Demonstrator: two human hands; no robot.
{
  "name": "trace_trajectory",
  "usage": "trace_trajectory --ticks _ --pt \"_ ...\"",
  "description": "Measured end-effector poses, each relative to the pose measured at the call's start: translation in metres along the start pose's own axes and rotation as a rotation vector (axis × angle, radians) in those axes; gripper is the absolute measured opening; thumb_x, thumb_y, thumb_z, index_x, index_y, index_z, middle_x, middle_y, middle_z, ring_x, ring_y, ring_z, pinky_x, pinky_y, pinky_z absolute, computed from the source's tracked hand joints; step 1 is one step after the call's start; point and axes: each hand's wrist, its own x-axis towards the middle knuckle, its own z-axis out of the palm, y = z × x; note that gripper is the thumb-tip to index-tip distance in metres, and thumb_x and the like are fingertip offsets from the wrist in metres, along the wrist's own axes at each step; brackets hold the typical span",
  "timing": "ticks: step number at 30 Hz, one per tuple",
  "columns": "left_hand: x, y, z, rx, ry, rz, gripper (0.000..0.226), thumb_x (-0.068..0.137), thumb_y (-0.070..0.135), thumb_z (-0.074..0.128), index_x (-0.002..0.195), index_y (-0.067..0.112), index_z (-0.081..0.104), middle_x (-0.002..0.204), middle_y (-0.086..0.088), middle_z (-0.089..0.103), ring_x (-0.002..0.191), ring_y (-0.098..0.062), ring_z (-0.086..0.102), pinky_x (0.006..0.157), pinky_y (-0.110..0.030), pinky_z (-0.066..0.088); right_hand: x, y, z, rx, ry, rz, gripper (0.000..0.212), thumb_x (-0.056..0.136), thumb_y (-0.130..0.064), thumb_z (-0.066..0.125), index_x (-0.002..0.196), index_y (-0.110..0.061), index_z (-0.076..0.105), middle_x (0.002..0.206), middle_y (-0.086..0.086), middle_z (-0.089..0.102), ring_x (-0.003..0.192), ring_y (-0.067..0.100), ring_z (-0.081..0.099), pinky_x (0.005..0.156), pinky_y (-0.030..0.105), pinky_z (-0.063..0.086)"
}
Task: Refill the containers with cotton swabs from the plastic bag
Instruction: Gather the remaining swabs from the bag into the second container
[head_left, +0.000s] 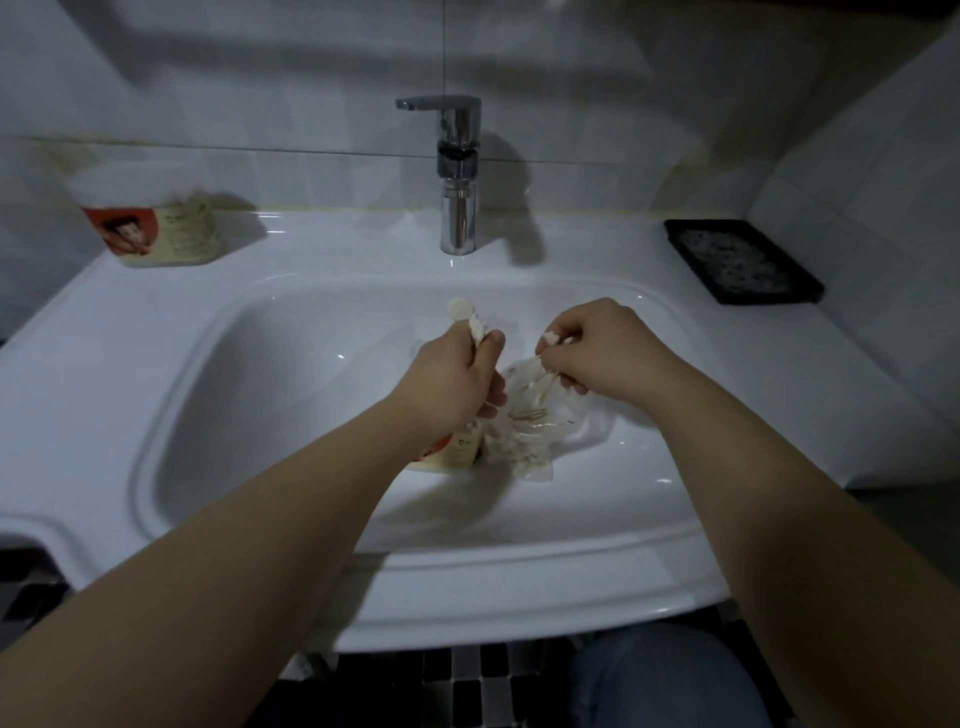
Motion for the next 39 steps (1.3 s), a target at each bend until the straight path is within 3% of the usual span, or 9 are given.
trace_trajectory --ticks 4,8,13,17,22,28,35,37,39 --pt "0.006 -0.004 0.0 -0.092 -0.017 -0.04 0.019 0.107 0.038 0.046 0.102 0.021 0.052 0.104 -0.012 0.071 0.092 -0.024 0.074 0.08 -0.042 0.064 0.004 0.003 -0.002 0.129 0.003 0.024 0.011 0.084 -0.013 0.066 0.083 -0.012 0.077 0.063 0.007 0.072 0.055 0.017 0.066 0.061 0.029 0.053" --pt "0.005 -0.004 0.003 -0.21 -0.119 -0.012 0.027 0.106 0.035 0.049 0.118 0.011 0.055 0.115 -0.007 0.068 0.109 -0.019 0.069 0.086 -0.038 0.062 0.004 0.0 0.002 0.308 -0.034 0.035 0.01 0.089 -0.003 0.065 0.092 0.002 0.074 0.065 0.009 0.069 0.059 0.018 0.064 0.056 0.028 0.053" --pt "0.0 0.0 0.0 -0.347 -0.295 0.039 0.012 0.105 0.022 0.055 0.11 0.014 0.064 0.11 -0.006 0.07 0.107 -0.016 0.071 0.093 -0.04 0.06 0.005 -0.003 0.005 0.581 -0.079 0.124 0.008 0.089 0.004 0.065 0.094 0.001 0.071 0.068 0.011 0.065 0.056 0.015 0.06 0.053 0.025 0.049" --pt "0.003 -0.001 -0.001 -0.303 -0.285 0.052 0.011 0.102 0.005 0.057 0.101 0.016 0.059 0.107 -0.008 0.069 0.093 -0.017 0.072 0.079 -0.032 0.061 0.006 -0.004 0.004 0.706 -0.098 0.193 0.011 0.088 0.006 0.066 0.098 0.002 0.069 0.069 0.013 0.065 0.056 0.016 0.059 0.053 0.024 0.05" --pt "0.007 -0.004 0.0 -0.221 -0.246 0.07 0.025 0.102 0.0 0.054 0.085 0.015 0.044 0.091 -0.01 0.071 0.08 -0.019 0.072 0.068 -0.026 0.058 0.006 -0.005 0.006 0.701 -0.083 0.246 0.013 0.09 0.006 0.062 0.101 0.008 0.069 0.076 0.021 0.064 0.058 0.02 0.058 0.052 0.025 0.051" --pt "0.006 -0.008 -0.004 -0.198 -0.313 0.022 0.026 0.101 -0.002 0.056 0.086 0.013 0.04 0.106 -0.023 0.073 0.082 -0.019 0.074 0.069 -0.027 0.059 0.008 -0.002 0.004 0.601 -0.055 0.278 0.023 0.091 0.007 0.059 0.111 0.018 0.062 0.079 0.021 0.061 0.064 0.025 0.056 0.051 0.026 0.051" --pt "0.006 -0.013 -0.007 -0.203 -0.382 -0.1 0.029 0.102 -0.007 0.046 0.086 0.015 0.035 0.09 -0.014 0.072 0.081 -0.028 0.071 0.084 -0.047 0.06 0.016 0.014 0.0 0.27 0.06 0.24 0.014 0.082 -0.001 0.061 0.087 0.006 0.072 0.072 0.021 0.07 0.061 0.027 0.065 0.066 0.04 0.06" --pt "0.006 -0.013 -0.007 -0.137 -0.36 -0.107 0.024 0.104 -0.004 0.042 0.089 0.015 0.036 0.088 -0.011 0.069 0.074 -0.026 0.068 0.077 -0.045 0.059 0.017 0.015 -0.001 0.201 0.063 0.223 0.013 0.082 -0.002 0.061 0.082 0.0 0.073 0.071 0.018 0.071 0.06 0.025 0.067 0.061 0.034 0.06" --pt "0.007 -0.012 -0.007 -0.028 -0.324 -0.095 0.017 0.105 0.002 0.04 0.095 0.016 0.042 0.087 -0.008 0.063 0.064 -0.019 0.058 0.063 -0.035 0.053 0.016 0.016 -0.001 0.136 0.036 0.216 0.014 0.083 -0.002 0.06 0.082 -0.002 0.074 0.074 0.019 0.074 0.062 0.026 0.07 0.063 0.035 0.063"
